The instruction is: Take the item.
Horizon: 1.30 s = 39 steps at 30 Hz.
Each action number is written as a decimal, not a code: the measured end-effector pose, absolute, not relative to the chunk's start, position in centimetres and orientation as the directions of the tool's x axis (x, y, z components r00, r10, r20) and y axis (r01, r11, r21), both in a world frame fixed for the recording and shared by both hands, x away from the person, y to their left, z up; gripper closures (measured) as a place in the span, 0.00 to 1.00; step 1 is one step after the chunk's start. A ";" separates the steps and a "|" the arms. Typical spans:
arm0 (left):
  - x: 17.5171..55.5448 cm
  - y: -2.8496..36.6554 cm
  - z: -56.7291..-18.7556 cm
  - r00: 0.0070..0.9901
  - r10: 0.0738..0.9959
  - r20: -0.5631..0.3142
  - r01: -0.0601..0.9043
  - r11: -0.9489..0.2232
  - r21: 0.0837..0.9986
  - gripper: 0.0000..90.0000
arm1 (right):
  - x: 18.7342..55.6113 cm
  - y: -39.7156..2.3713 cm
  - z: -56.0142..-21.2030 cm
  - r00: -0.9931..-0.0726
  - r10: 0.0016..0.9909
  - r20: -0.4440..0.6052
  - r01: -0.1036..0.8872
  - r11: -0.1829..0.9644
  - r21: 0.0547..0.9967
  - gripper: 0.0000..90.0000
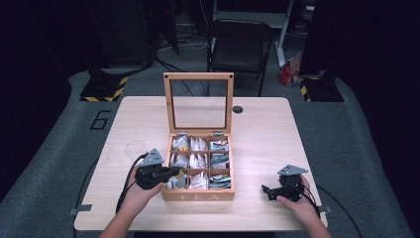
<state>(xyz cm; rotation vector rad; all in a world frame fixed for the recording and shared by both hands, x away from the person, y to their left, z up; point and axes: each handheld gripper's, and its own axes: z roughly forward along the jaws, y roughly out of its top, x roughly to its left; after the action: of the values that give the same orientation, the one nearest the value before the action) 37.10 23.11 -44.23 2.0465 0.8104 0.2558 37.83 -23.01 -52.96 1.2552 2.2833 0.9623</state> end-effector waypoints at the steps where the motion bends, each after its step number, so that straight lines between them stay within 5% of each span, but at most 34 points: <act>1: 37.1 23.0 -44.3 0.761 0.637 -0.120 0.450 -0.386 0.805 0.99 | 37.8 -23.0 -53.0 -0.541 0.841 0.010 0.595 0.374 0.712 0.00; 17: 37.2 22.7 -44.6 0.761 0.639 -0.114 0.451 -0.395 0.800 1.00 | 37.8 -23.0 -53.0 -0.543 0.840 0.012 0.595 0.374 0.711 0.00; 39: 36.2 23.1 -40.1 0.783 0.620 -0.052 0.374 -0.402 0.836 1.00 | 37.8 -23.0 -53.0 -0.541 0.841 0.013 0.595 0.373 0.712 0.00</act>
<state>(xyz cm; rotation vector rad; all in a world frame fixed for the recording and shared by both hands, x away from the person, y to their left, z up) 36.17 23.14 -40.06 2.0373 0.7415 0.3321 37.83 -23.01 -52.96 1.2546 2.2856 0.9651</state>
